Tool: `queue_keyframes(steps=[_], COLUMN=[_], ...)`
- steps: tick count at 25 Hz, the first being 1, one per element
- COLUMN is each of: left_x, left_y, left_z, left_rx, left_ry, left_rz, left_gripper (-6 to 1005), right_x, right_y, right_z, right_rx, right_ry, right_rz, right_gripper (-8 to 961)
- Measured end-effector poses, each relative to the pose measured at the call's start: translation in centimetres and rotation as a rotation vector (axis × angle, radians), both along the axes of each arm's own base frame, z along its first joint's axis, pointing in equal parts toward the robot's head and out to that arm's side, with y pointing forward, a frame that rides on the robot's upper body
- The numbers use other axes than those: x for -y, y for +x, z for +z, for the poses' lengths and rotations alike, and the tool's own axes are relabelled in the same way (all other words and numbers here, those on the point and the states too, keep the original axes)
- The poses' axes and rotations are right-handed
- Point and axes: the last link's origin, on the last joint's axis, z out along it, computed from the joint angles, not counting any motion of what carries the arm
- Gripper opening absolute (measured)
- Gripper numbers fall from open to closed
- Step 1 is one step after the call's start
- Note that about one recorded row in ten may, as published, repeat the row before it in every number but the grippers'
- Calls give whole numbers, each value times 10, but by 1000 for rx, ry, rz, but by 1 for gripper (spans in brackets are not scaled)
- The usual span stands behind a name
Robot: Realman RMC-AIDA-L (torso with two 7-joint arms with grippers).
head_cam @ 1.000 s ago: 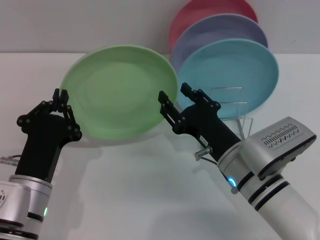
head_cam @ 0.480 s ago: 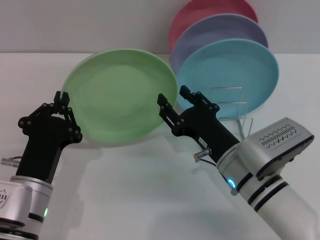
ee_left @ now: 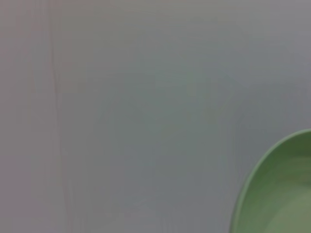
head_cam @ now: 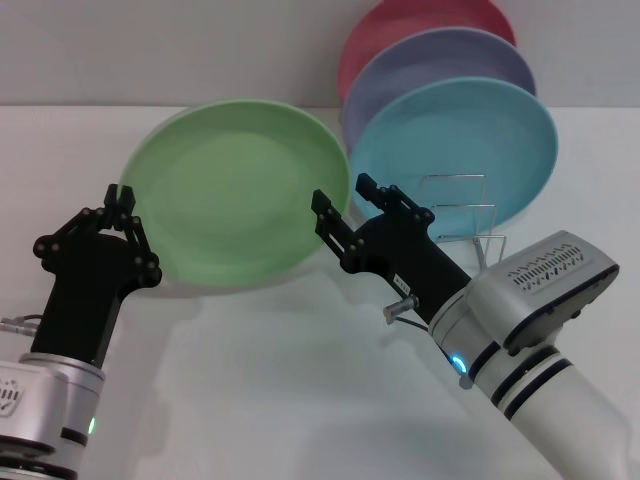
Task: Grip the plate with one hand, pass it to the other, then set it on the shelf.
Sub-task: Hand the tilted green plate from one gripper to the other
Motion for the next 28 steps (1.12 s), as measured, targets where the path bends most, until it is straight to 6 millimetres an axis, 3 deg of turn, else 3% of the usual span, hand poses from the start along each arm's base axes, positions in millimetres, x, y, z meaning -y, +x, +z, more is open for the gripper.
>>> queue_keyframes(steps=[28], left_x=[1], left_y=[3], left_z=[-1], left_rx=[-3], left_ry=[0], left_rz=[-5], left_gripper=[37], right_x=[-3], right_y=[-1], right_z=[3], right_rx=[101], right_ry=[65], right_rz=[48], right_gripper=[587])
